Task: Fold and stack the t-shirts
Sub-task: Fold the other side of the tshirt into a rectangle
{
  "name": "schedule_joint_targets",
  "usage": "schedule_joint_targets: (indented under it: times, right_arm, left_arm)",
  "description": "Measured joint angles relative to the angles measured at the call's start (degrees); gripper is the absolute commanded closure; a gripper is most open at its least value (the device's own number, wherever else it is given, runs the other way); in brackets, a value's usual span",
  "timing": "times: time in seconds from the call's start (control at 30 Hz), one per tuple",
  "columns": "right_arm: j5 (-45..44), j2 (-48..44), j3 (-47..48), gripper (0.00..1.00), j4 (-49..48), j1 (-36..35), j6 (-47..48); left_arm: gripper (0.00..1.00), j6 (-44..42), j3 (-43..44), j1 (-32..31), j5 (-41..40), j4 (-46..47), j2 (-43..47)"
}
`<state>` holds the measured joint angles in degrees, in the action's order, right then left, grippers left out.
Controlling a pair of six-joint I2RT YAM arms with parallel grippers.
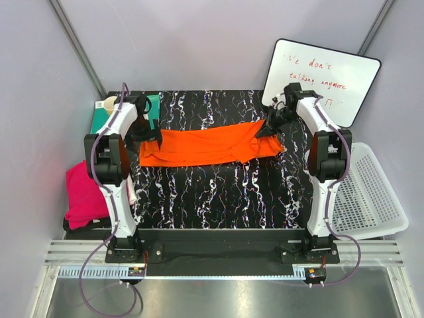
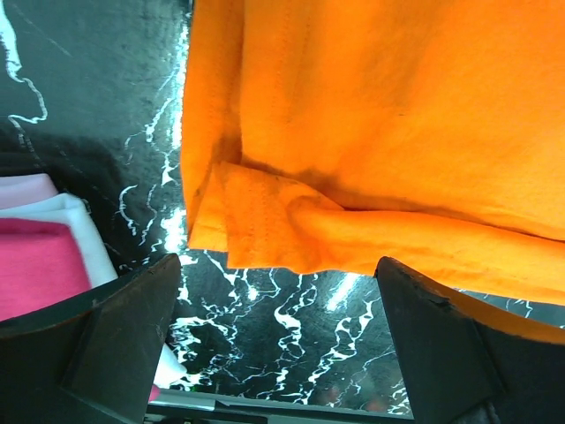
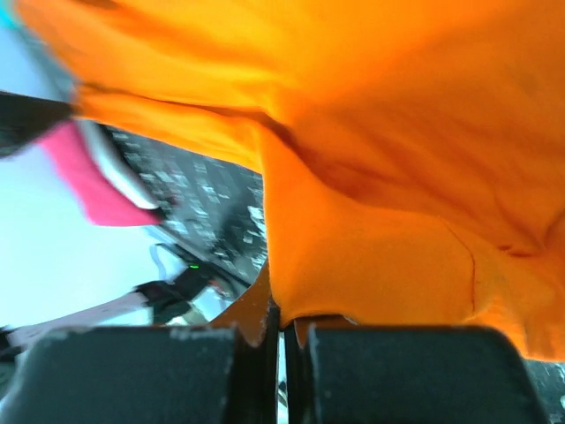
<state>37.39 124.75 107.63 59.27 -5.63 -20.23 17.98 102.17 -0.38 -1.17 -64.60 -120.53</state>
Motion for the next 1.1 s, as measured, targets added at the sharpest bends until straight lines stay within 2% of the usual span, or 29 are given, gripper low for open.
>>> schedule_joint_targets:
  times: [0.17, 0.2, 0.23, 0.3, 0.33, 0.47, 0.7, 0.87, 0.93, 1.1]
  right_arm:
    - [4.8, 3.6, 6.9, 0.97, -0.9, 2.3, -2.6]
    - [5.3, 4.5, 8.1, 0.89, -1.1, 2.7, -3.4]
    - [5.4, 5.6, 9.3, 0.67, -1.1, 3.1, -4.2]
    - [5.5, 8.2, 11.8, 0.52, -1.2, 3.5, -5.9]
    - [5.6, 9.4, 12.9, 0.37, -1.4, 3.7, -6.2]
    - [3.8, 13.0, 14.6, 0.19, -3.9, 4.0, -8.0]
    - [1.1, 8.3, 12.9, 0.22, -7.5, 4.0, -7.6]
    - [2.0, -1.7, 1.4, 0.33, -9.1, 4.0, -5.2]
    - [2.4, -4.9, -5.4, 0.34, -9.0, 4.0, -4.3]
    - [1.7, -5.6, -15.4, 0.34, -7.9, 3.8, -3.1]
  left_arm:
    - [0.01, -0.6, -0.1, -0.1, -0.6, 0.0, 0.2]
    - [0.01, -0.7, -0.1, -0.1, -0.7, 0.0, 0.2]
    - [0.01, -0.9, -0.3, -0.2, -0.7, 0.0, 0.2]
    - [0.01, -1.1, -0.8, -0.3, -0.8, -0.1, 0.2]
    - [0.01, -1.2, -1.0, -0.4, -0.9, 0.0, 0.2]
    - [0.01, -1.7, -1.9, -0.8, -1.1, -0.2, 0.2]
    - [0.01, -3.0, -2.5, -1.5, -2.6, -0.4, 3.0]
    - [0.01, -4.0, -2.5, -2.3, -3.7, -0.3, 5.6]
    - [0.01, -4.3, -2.5, -2.5, -3.8, -0.3, 6.2]
    - [0.01, -4.6, -2.5, -3.0, -3.8, -0.3, 6.4]
